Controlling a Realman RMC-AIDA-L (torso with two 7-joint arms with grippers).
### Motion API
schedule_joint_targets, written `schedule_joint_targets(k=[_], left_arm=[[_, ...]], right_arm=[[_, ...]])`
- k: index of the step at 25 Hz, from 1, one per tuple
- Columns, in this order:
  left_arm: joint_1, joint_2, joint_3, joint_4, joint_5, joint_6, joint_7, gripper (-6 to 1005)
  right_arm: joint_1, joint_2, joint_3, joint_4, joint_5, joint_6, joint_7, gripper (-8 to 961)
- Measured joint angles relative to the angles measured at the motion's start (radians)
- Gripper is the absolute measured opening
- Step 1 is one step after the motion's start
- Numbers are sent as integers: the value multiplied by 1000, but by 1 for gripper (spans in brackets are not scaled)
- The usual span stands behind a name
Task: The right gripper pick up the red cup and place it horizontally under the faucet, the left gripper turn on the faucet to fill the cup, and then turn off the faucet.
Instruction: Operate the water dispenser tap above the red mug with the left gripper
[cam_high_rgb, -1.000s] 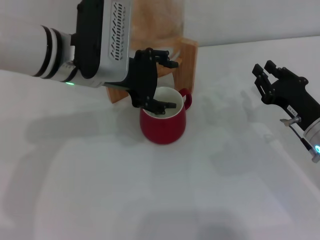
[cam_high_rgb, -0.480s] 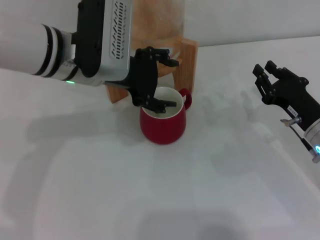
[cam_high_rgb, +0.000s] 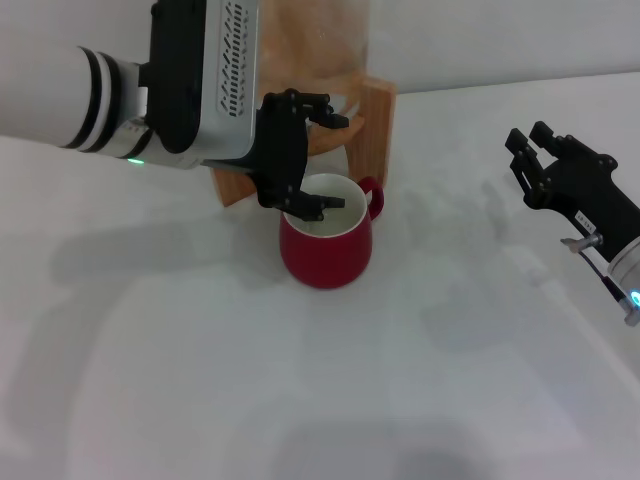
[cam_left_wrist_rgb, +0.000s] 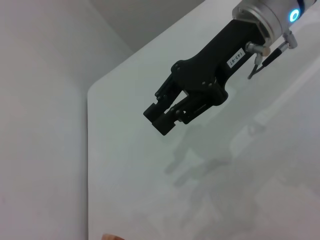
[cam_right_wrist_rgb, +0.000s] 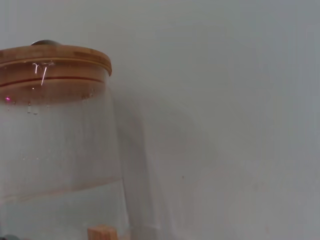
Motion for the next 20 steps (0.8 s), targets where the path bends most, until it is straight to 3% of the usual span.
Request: schedule_joint_targets(k=[20], left_arm=[[-7, 2, 0, 1, 9, -24, 0, 878]], right_arm=[[-3, 0, 0, 0, 0, 1, 0, 294]])
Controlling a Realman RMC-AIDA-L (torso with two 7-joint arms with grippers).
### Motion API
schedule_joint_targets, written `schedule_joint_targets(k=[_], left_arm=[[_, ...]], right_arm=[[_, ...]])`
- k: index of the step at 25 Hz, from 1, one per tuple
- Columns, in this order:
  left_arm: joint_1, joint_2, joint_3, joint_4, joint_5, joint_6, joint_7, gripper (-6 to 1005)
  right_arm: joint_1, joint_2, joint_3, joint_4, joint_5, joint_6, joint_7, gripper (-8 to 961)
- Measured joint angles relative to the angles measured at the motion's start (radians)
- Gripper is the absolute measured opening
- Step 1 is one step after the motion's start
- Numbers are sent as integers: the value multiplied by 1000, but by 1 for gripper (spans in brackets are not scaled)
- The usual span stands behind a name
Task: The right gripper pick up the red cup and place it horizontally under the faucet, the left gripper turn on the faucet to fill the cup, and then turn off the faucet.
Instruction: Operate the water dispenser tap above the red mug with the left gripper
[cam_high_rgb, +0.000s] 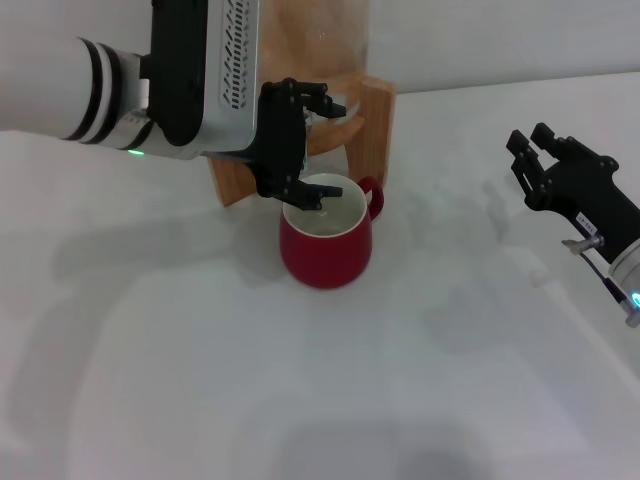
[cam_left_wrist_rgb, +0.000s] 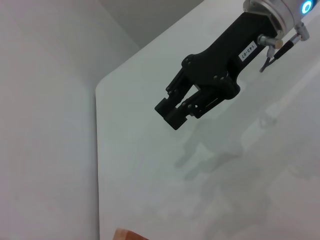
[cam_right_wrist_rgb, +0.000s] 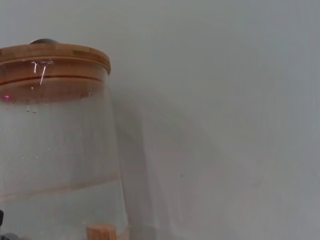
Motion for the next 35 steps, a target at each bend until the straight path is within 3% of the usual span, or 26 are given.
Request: schedule_joint_targets(k=[23, 35], left_arm=[[5, -6, 25, -8, -17, -3, 10, 879], [54, -7, 87, 0, -177, -2, 62, 879]], right_arm=[[0, 0, 0, 2, 0, -3, 0, 295], [0, 0, 0, 2, 0, -5, 0, 295]])
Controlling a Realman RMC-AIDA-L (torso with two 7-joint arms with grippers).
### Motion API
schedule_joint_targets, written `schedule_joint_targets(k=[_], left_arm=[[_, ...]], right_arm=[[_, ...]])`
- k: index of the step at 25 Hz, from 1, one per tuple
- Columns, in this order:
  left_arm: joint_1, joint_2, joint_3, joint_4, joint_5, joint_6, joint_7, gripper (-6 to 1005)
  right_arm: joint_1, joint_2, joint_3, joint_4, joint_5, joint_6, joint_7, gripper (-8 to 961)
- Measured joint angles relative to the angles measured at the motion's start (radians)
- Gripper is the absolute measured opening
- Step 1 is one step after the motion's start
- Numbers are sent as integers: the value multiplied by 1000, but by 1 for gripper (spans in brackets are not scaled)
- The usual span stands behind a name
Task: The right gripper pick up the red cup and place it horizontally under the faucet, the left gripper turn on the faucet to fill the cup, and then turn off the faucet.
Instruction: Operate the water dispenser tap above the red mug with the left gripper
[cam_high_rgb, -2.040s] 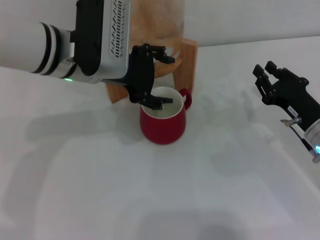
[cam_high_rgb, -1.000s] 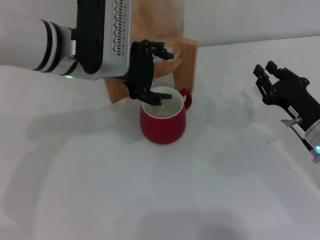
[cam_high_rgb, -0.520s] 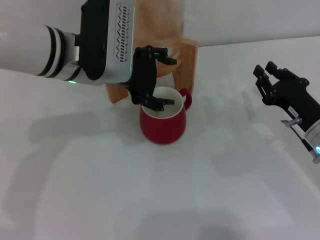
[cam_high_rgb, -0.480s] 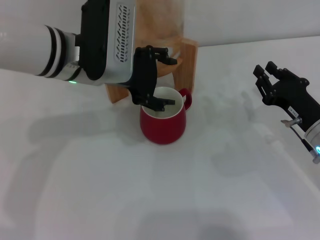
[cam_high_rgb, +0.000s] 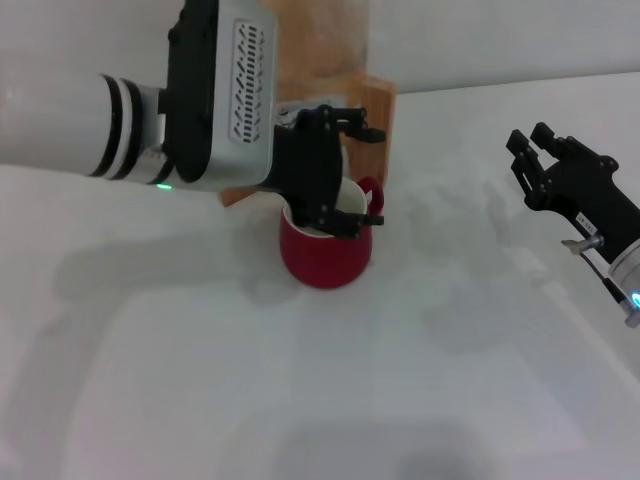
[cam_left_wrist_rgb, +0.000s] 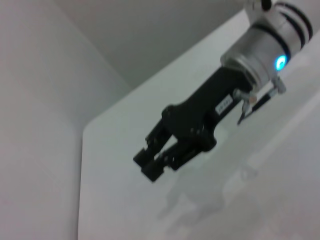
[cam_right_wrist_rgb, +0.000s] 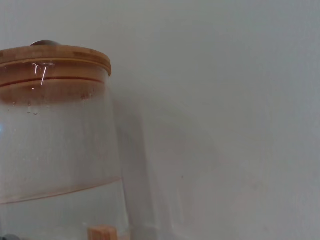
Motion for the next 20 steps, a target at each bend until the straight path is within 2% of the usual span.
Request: schedule_joint_targets(k=[6, 12, 20], left_arm=[[73, -2, 26, 41, -91, -2, 31, 879], [226, -2, 90, 150, -244, -47, 73, 880], [437, -2, 130, 238, -517, -131, 216, 880]], right_arm=[[-10, 0, 0, -2, 0, -10, 5, 295], [-12, 0, -6, 0, 0, -19, 6, 295], [-27, 0, 1, -1, -29, -32, 7, 295]])
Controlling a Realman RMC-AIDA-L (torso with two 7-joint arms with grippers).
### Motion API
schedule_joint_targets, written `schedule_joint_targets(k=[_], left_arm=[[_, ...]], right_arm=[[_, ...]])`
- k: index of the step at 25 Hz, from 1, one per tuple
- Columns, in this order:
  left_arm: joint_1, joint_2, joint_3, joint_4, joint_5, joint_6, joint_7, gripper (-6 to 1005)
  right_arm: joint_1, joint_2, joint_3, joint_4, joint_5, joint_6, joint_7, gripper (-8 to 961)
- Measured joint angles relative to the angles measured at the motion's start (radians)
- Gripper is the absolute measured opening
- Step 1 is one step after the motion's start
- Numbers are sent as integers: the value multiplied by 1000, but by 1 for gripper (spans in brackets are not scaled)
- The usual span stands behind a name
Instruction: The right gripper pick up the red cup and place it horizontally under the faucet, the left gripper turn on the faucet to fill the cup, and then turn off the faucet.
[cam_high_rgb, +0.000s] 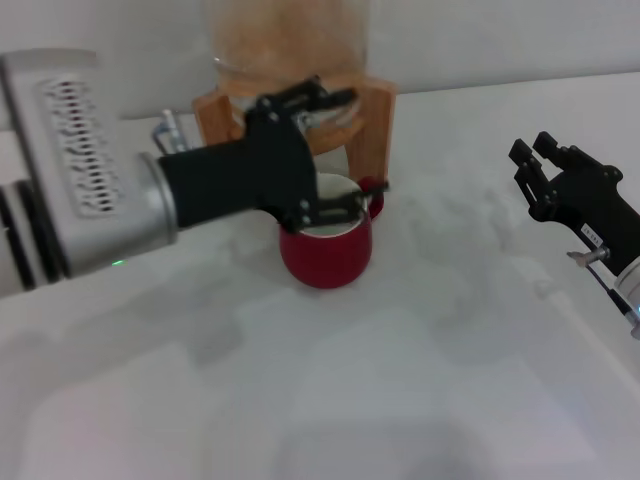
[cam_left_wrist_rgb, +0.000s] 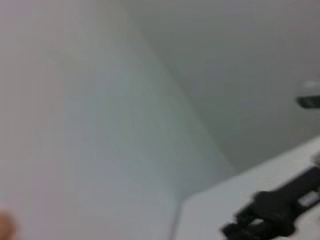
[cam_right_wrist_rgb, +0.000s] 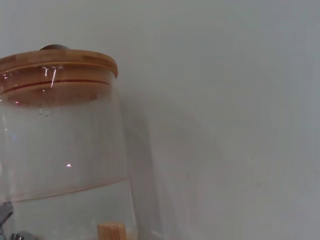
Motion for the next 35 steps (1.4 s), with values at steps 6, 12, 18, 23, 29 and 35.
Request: schedule_joint_targets(k=[6, 12, 18, 23, 29, 35], left_arm=[[103, 2, -3, 12, -175, -17, 110, 880], [211, 0, 53, 13, -341, -96, 243, 880], [316, 0, 137, -1, -611, -166, 458, 880], [365, 0, 183, -48, -878, -183, 581, 880], [416, 0, 230, -105, -1121, -162, 674, 880], [501, 0, 303, -131, -1353, -142, 852, 881]], right_arm=[[-9, 0, -6, 2, -1, -7, 1, 295], [-28, 0, 0, -3, -33, -29, 2, 295], [-33, -1, -5, -11, -33, -26, 2, 294], [-48, -5, -10, -29, -33, -40, 2, 295], [-79, -7, -11, -50, -35, -50, 2, 295], [-111, -8, -8, -82, -34, -68, 2, 296]])
